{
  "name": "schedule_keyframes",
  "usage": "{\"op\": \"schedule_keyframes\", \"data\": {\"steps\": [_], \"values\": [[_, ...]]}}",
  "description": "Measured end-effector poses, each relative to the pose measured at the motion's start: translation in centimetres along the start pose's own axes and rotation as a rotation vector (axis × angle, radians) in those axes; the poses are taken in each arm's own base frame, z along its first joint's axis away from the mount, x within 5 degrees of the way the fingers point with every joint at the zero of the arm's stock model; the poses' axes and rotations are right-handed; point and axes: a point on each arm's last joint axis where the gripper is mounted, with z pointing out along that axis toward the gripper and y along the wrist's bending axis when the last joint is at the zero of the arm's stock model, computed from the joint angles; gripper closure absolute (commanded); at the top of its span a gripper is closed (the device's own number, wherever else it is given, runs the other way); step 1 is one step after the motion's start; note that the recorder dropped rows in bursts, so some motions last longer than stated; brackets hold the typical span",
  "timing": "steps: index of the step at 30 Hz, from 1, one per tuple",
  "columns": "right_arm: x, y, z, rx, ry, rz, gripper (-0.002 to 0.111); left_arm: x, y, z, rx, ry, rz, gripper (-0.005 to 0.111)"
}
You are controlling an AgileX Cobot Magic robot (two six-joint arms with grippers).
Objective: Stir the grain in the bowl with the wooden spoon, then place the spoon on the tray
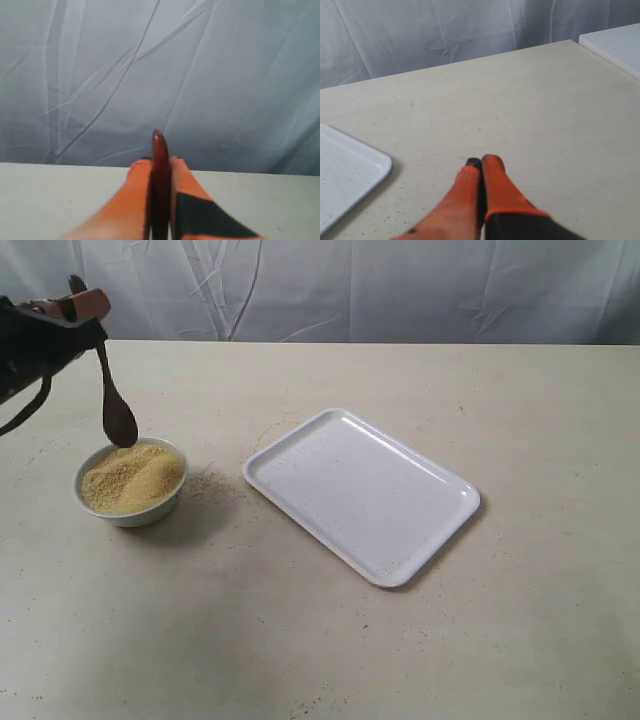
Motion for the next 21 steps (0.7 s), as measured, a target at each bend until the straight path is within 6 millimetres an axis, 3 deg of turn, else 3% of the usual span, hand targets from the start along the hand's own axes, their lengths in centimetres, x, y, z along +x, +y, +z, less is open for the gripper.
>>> {"op": "schedule_keyframes", "data": {"steps": [14,17,21], "values": [[0.0,0.0,0.0,0.0,0.0,0.0,0.108,1.0,0.2,0.0,-0.01,0.108,0.1,0.107],[0.0,0.0,0.0,0.0,0.0,0.0,0.108,1.7,0.5,0.2,-0.007,0.114,0.033,0.107],[0.0,0.0,0.0,0.0,0.0,0.0,0.108,1.4,-0.1,0.4,0.085,0.03,-0.182,0.107]]}}
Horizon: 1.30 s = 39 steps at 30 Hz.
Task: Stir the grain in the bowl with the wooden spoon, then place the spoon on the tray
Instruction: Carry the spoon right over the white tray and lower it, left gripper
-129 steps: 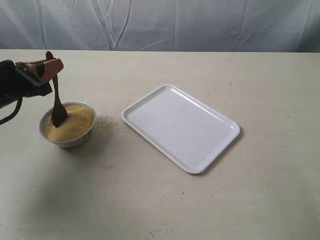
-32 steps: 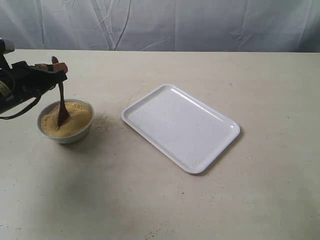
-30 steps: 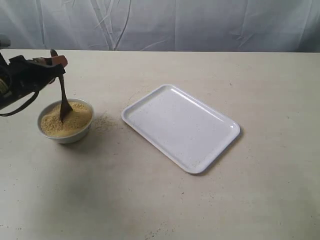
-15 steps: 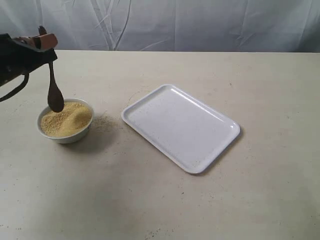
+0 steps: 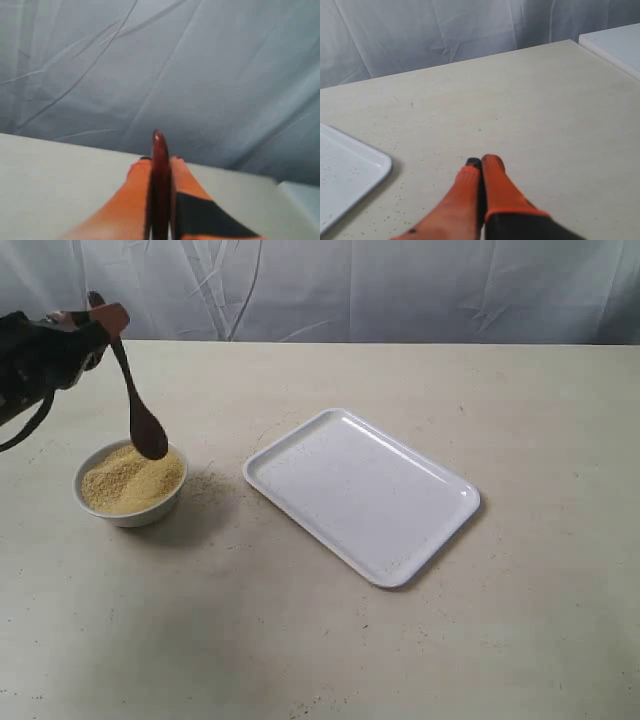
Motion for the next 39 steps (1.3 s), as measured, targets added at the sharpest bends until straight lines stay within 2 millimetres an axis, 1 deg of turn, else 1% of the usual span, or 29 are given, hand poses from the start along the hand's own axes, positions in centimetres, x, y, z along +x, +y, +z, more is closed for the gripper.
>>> {"op": "schedule_keyframes", "data": {"steps": [4,7,9,11,12,14,17,20,23,26,28,30,33,35,38,39], "values": [[0.0,0.0,0.0,0.0,0.0,0.0,0.108,-1.2,-1.4,0.6,0.131,-0.048,-0.103,0.107],[0.0,0.0,0.0,0.0,0.0,0.0,0.108,-1.9,-3.2,1.5,0.201,-0.048,-0.169,0.107],[0.0,0.0,0.0,0.0,0.0,0.0,0.108,-1.9,-5.1,2.6,0.24,-0.018,-0.192,0.107],[0.0,0.0,0.0,0.0,0.0,0.0,0.108,-1.2,-7.5,4.2,0.256,0.051,-0.189,0.107],[0.0,0.0,0.0,0.0,0.0,0.0,0.108,-0.7,-8.3,4.9,0.229,0.087,-0.185,0.107],[0.0,0.0,0.0,0.0,0.0,0.0,0.108,0.4,-10.4,6.5,0.168,0.153,-0.177,0.107],[0.0,0.0,0.0,0.0,0.0,0.0,0.108,1.7,-13.0,8.6,0.098,0.181,-0.208,0.107],[0.0,0.0,0.0,0.0,0.0,0.0,0.108,3.7,-14.4,10.6,0.054,0.185,-0.32,0.107],[0.0,0.0,0.0,0.0,0.0,0.0,0.108,6.5,-14.6,12.5,-0.011,0.199,-0.442,0.107],[0.0,0.0,0.0,0.0,0.0,0.0,0.108,9.8,-13.7,13.9,-0.112,0.236,-0.557,0.106],[0.0,0.0,0.0,0.0,0.0,0.0,0.108,11.7,-13.1,14.5,-0.172,0.266,-0.616,0.102],[0.0,0.0,0.0,0.0,0.0,0.0,0.108,13.6,-12.6,14.6,-0.225,0.305,-0.646,0.096],[0.0,0.0,0.0,0.0,0.0,0.0,0.108,15.5,-12.1,14.7,-0.266,0.342,-0.662,0.078],[0.0,0.0,0.0,0.0,0.0,0.0,0.108,16.2,-11.7,14.6,-0.285,0.355,-0.664,0.066],[0.0,0.0,0.0,0.0,0.0,0.0,0.108,16.7,-11.4,14.7,-0.295,0.362,-0.664,0.053],[0.0,0.0,0.0,0.0,0.0,0.0,0.108,16.8,-11.4,14.7,-0.297,0.364,-0.663,0.05]]}}
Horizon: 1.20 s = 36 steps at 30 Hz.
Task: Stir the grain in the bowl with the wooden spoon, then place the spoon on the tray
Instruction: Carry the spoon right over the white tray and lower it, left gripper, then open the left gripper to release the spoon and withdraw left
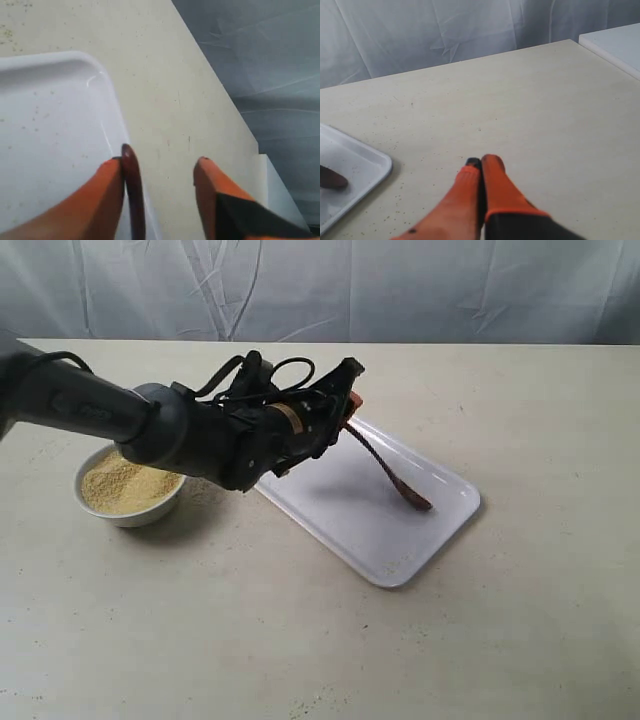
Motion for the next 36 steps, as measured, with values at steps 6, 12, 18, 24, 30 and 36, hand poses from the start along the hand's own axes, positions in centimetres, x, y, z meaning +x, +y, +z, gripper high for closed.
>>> {"op": "schedule_keyframes", "data": {"steps": [6,12,18,24,30,36], "values": [[0.0,0.0,0.0,0.0,0.0,0.0,0.108,0.5,0.1,0.0,-0.008,0.033,0.053,0.045],[0.0,0.0,0.0,0.0,0.0,0.0,0.108,1.2,0.5,-0.3,-0.093,0.141,0.245,0.045],[0.0,0.0,0.0,0.0,0.0,0.0,0.108,0.6,-0.7,-2.3,-0.208,0.199,0.459,0.045],[0.0,0.0,0.0,0.0,0.0,0.0,0.108,-1.2,-3.3,-5.8,-0.334,0.186,0.754,0.045],[0.0,0.0,0.0,0.0,0.0,0.0,0.108,-2.5,-6.6,-10.6,-0.39,0.258,1.197,0.07],[0.0,0.0,0.0,0.0,0.0,0.0,0.108,-4.3,-5.9,-16.6,-0.586,0.432,1.326,0.107]]}}
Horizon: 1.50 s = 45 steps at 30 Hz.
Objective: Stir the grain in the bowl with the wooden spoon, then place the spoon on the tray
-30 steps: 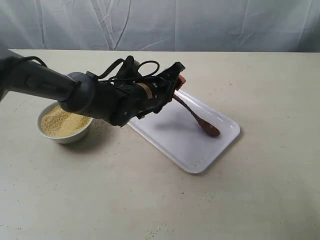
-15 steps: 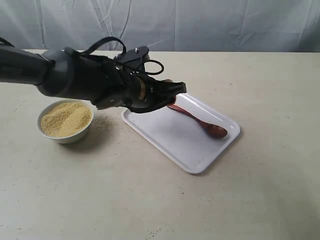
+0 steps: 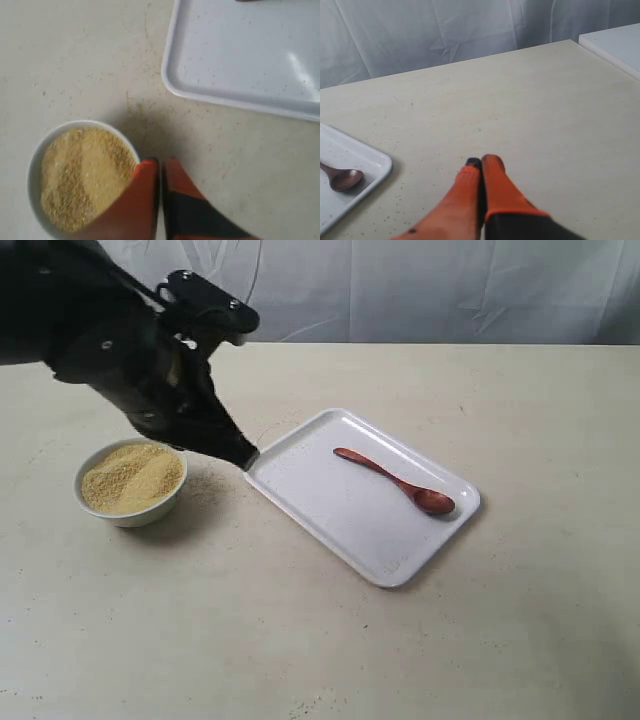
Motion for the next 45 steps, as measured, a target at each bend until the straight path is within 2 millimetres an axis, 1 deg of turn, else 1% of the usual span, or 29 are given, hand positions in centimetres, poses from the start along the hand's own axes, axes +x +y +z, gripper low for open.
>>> {"op": "schedule_keyframes", "data": {"steps": [1,2,4,5,6,7,8,10,12,14,18,21,24,27,32,35,37,40,45], "values": [[0.0,0.0,0.0,0.0,0.0,0.0,0.108,1.2,1.2,-0.5,-0.011,0.01,-0.033,0.107],[0.0,0.0,0.0,0.0,0.0,0.0,0.108,1.9,2.0,-0.8,-0.02,0.015,-0.057,0.107],[0.0,0.0,0.0,0.0,0.0,0.0,0.108,5.1,4.9,-1.5,-0.04,0.055,-0.188,0.107],[0.0,0.0,0.0,0.0,0.0,0.0,0.108,6.5,6.0,-1.8,-0.035,0.069,-0.262,0.107],[0.0,0.0,0.0,0.0,0.0,0.0,0.108,8.4,6.7,-2.1,-0.016,0.088,-0.352,0.107],[0.0,0.0,0.0,0.0,0.0,0.0,0.108,9.5,7.1,-2.7,0.01,0.071,-0.406,0.107],[0.0,0.0,0.0,0.0,0.0,0.0,0.108,10.9,7.1,-3.3,0.051,0.052,-0.46,0.107],[0.0,0.0,0.0,0.0,0.0,0.0,0.108,12.7,6.7,-4.5,0.117,0.009,-0.504,0.107],[0.0,0.0,0.0,0.0,0.0,0.0,0.108,13.7,6.2,-5.8,0.146,-0.042,-0.508,0.107],[0.0,0.0,0.0,0.0,0.0,0.0,0.108,14.6,5.8,-7.2,0.154,-0.099,-0.499,0.107],[0.0,0.0,0.0,0.0,0.0,0.0,0.108,16.1,5.2,-10.8,0.142,-0.247,-0.475,0.107],[0.0,0.0,0.0,0.0,0.0,0.0,0.108,17.0,4.8,-12.9,0.131,-0.334,-0.463,0.107],[0.0,0.0,0.0,0.0,0.0,0.0,0.108,17.8,4.6,-14.3,0.12,-0.405,-0.454,0.107],[0.0,0.0,0.0,0.0,0.0,0.0,0.108,18.4,4.3,-15.2,0.112,-0.458,-0.448,0.107],[0.0,0.0,0.0,0.0,0.0,0.0,0.108,18.9,4.3,-15.9,0.091,-0.491,-0.435,0.107],[0.0,0.0,0.0,0.0,0.0,0.0,0.108,19.2,4.3,-15.7,0.07,-0.514,-0.434,0.107],[0.0,0.0,0.0,0.0,0.0,0.0,0.108,19.7,4.3,-15.5,0.039,-0.574,-0.451,0.107],[0.0,0.0,0.0,0.0,0.0,0.0,0.108,21.1,4.4,-14.5,-0.037,-0.668,-0.497,0.107],[0.0,0.0,0.0,0.0,0.0,0.0,0.108,24.3,4.0,-11.4,-0.189,-0.716,-0.542,0.107]]}}
